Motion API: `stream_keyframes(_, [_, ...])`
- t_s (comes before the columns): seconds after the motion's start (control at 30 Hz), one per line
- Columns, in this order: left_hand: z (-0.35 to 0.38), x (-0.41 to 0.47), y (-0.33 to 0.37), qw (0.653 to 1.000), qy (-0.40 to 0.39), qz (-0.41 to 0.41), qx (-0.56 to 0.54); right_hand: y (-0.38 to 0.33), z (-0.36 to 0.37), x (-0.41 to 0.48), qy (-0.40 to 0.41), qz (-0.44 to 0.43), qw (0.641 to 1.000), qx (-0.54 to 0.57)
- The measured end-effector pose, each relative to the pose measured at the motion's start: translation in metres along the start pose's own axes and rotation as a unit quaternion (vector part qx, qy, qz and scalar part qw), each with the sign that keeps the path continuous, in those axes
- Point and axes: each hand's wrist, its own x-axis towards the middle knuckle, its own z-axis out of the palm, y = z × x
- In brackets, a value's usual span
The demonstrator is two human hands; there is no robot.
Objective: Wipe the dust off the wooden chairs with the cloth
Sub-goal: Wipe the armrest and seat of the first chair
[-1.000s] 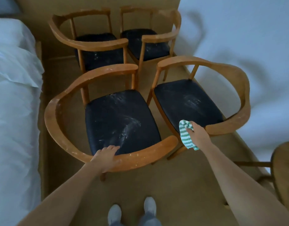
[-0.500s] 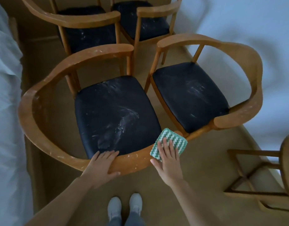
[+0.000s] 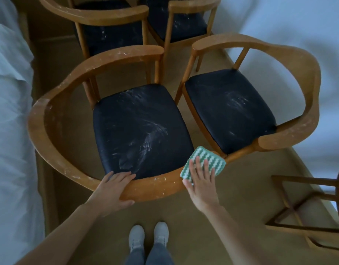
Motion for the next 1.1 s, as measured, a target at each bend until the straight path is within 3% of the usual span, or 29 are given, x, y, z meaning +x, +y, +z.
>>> stream_keyframes(0.17, [0.0, -0.006, -0.004, 1.0, 0.017, -0.005, -0.005, -0.062, 0.032, -0.025, 0.003, -0.028, 1.0, 0.007])
stream_keyframes(0.27, [0.002, -0.011, -0.004, 1.0, 0.02, -0.018, -0.008, -0.058, 0.025, -0.025, -0.015, -0.06, 0.998, -0.004])
stream_keyframes(0.33, [0.004, -0.014, -0.004, 0.999, 0.026, -0.022, -0.014, -0.035, 0.017, -0.02, 0.014, -0.093, 0.996, -0.012])
stream_keyframes(0.4, [0.006, -0.017, -0.006, 0.999, 0.037, -0.026, -0.022, -0.007, 0.005, -0.011, 0.018, -0.082, 0.996, 0.024])
stream_keyframes(0.47, [0.006, -0.02, -0.007, 0.998, 0.043, -0.033, -0.023, 0.022, -0.008, 0.004, 0.055, -0.034, 0.998, 0.024])
stream_keyframes(0.6, [0.005, -0.024, -0.011, 0.998, 0.06, -0.034, -0.003, 0.05, -0.016, 0.022, 0.053, 0.024, 0.998, -0.004])
stream_keyframes(0.87, [-0.001, -0.027, -0.033, 0.997, 0.074, -0.012, -0.008, -0.061, 0.041, -0.017, 0.097, -0.033, 0.994, -0.03])
stream_keyframes(1.1, [-0.009, -0.022, -0.076, 0.999, 0.026, 0.027, 0.028, -0.145, 0.062, -0.021, 0.086, -0.031, 0.995, -0.024])
